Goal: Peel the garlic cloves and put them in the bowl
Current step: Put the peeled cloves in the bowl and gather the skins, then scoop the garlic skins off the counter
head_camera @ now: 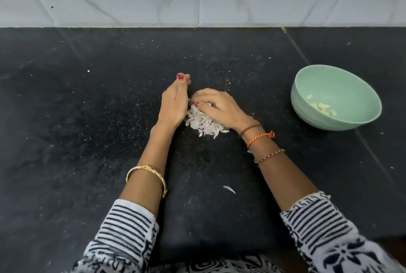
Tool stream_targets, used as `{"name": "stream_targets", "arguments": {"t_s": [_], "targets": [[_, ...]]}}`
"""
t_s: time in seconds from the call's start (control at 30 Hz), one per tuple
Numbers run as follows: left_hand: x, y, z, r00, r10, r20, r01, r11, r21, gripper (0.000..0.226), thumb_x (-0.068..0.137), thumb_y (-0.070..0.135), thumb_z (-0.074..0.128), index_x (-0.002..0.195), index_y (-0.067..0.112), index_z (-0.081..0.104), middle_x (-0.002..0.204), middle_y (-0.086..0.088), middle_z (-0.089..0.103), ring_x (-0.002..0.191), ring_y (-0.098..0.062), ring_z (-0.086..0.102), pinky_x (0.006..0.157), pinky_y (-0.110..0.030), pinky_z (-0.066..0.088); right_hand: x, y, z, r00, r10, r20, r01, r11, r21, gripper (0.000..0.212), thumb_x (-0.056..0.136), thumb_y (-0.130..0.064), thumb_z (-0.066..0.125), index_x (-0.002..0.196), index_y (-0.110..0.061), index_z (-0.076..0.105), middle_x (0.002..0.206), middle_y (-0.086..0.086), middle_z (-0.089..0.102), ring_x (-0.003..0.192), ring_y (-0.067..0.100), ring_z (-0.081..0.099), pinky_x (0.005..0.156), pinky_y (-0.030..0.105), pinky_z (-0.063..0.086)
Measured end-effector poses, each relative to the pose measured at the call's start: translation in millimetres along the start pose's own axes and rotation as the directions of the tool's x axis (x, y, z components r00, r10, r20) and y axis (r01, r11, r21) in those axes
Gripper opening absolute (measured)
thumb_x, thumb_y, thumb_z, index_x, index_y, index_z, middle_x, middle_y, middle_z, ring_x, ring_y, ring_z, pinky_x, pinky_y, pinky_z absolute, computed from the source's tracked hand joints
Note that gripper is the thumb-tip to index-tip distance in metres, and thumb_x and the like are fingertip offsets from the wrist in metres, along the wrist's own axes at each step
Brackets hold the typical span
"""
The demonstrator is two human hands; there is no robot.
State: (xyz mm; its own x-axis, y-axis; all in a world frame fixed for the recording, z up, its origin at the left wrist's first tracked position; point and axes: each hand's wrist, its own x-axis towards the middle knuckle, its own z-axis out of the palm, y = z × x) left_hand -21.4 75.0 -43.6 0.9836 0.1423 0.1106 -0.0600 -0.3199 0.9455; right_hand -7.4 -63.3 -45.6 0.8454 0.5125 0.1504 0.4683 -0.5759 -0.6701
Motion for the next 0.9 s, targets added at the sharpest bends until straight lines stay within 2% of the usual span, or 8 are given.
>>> {"name": "stream_targets", "arguments": {"t_s": [0.27, 0.4, 0.5, 0.6, 0.7, 0.77, 0.83, 0.9], "targets": [[-51.5, 8.7, 1.8, 0.999, -0.008, 0.043, 0.015, 0.989, -0.144, 0.057, 0.100, 0.040, 0.011, 0.123, 0.013, 0.055, 0.114, 0.001, 0.061, 0.103, -0.009, 0.057, 0.096, -0.028, 0.044, -60.5, -28.8, 15.0, 0.999, -0.028, -0.045, 0.034, 0.990, 0.135, 0.029, 0.090, -0.021, 0.048, 0.103, -0.006, 0.069, 0.112, 0.001, 0.063, 0.102, 0.007, 0.057, 0.093, 0.024, 0.043], [-65.7, 10.8, -2.9, 1.000, -0.016, -0.006, 0.014, 0.980, -0.197, 0.058, 0.100, 0.040, 0.010, 0.125, 0.013, 0.055, 0.117, 0.002, 0.060, 0.106, -0.006, 0.056, 0.089, -0.011, 0.041, -71.7, -32.2, -1.6, 0.924, 0.225, -0.309, -0.081, 0.905, 0.417, 0.025, 0.097, -0.016, 0.043, 0.107, -0.017, 0.066, 0.113, -0.004, 0.063, 0.105, 0.000, 0.054, 0.097, 0.017, 0.040], [-68.7, 6.0, -12.3, 0.998, -0.033, -0.059, 0.022, 0.984, -0.178, 0.056, 0.101, 0.040, 0.013, 0.127, 0.011, 0.053, 0.124, 0.000, 0.056, 0.117, -0.011, 0.051, 0.102, -0.023, 0.036, -71.6, -19.8, -18.9, 0.817, 0.390, -0.424, -0.285, 0.913, 0.292, 0.028, 0.098, -0.018, 0.041, 0.111, -0.014, 0.066, 0.120, 0.001, 0.062, 0.111, 0.007, 0.053, 0.095, 0.012, 0.035], [-66.7, 0.8, -21.5, 0.994, -0.066, -0.084, 0.055, 0.991, -0.123, 0.054, 0.102, 0.039, 0.016, 0.130, 0.009, 0.051, 0.132, -0.004, 0.053, 0.123, -0.013, 0.047, 0.108, -0.028, 0.032, -77.9, -16.1, -20.6, 0.825, 0.439, -0.357, -0.465, 0.885, 0.015, 0.033, 0.100, -0.028, 0.039, 0.115, -0.011, 0.062, 0.125, 0.003, 0.058, 0.116, 0.018, 0.051, 0.097, 0.026, 0.034], [-65.4, -1.5, -24.7, 0.998, -0.031, -0.048, 0.027, 0.996, -0.090, 0.053, 0.102, 0.038, 0.016, 0.129, 0.010, 0.052, 0.130, -0.004, 0.055, 0.121, -0.014, 0.048, 0.109, -0.032, 0.034, -88.9, -33.8, -2.4, 0.914, 0.351, -0.205, -0.371, 0.926, -0.067, 0.032, 0.100, -0.035, 0.031, 0.106, -0.018, 0.058, 0.117, -0.001, 0.055, 0.108, 0.014, 0.049, 0.092, 0.029, 0.037], [-65.5, -1.4, -25.3, 0.999, -0.021, -0.036, 0.018, 0.995, -0.096, 0.053, 0.102, 0.039, 0.016, 0.128, 0.010, 0.053, 0.127, -0.003, 0.057, 0.120, -0.014, 0.050, 0.108, -0.033, 0.035, -97.6, -46.3, 7.9, 0.937, 0.338, -0.090, -0.332, 0.940, 0.081, 0.045, 0.100, -0.038, 0.029, 0.136, -0.016, 0.042, 0.140, -0.001, 0.042, 0.124, 0.007, 0.038, 0.100, 0.020, 0.027], [-63.9, -3.5, -26.0, 0.999, -0.018, -0.044, 0.014, 0.996, -0.089, 0.054, 0.102, 0.039, 0.016, 0.127, 0.010, 0.054, 0.125, -0.002, 0.057, 0.119, -0.013, 0.050, 0.107, -0.032, 0.035, -108.0, -52.6, 6.4, 0.907, 0.394, -0.146, -0.334, 0.886, 0.321, 0.052, 0.098, -0.043, 0.031, 0.144, -0.018, 0.031, 0.146, 0.000, 0.035, 0.125, 0.002, 0.033, 0.106, 0.022, 0.027], [-61.6, -2.4, -26.6, 1.000, -0.014, -0.021, 0.013, 1.000, -0.022, 0.049, 0.102, 0.037, 0.018, 0.119, 0.015, 0.058, 0.118, 0.003, 0.058, 0.112, -0.006, 0.051, 0.102, -0.022, 0.034, -121.9, -56.0, -0.4, 0.870, 0.438, -0.227, -0.340, 0.866, 0.368, 0.069, 0.089, -0.056, 0.042, 0.146, -0.020, 0.025, 0.148, 0.002, 0.032, 0.130, 0.007, 0.032, 0.111, 0.029, 0.027]]}}
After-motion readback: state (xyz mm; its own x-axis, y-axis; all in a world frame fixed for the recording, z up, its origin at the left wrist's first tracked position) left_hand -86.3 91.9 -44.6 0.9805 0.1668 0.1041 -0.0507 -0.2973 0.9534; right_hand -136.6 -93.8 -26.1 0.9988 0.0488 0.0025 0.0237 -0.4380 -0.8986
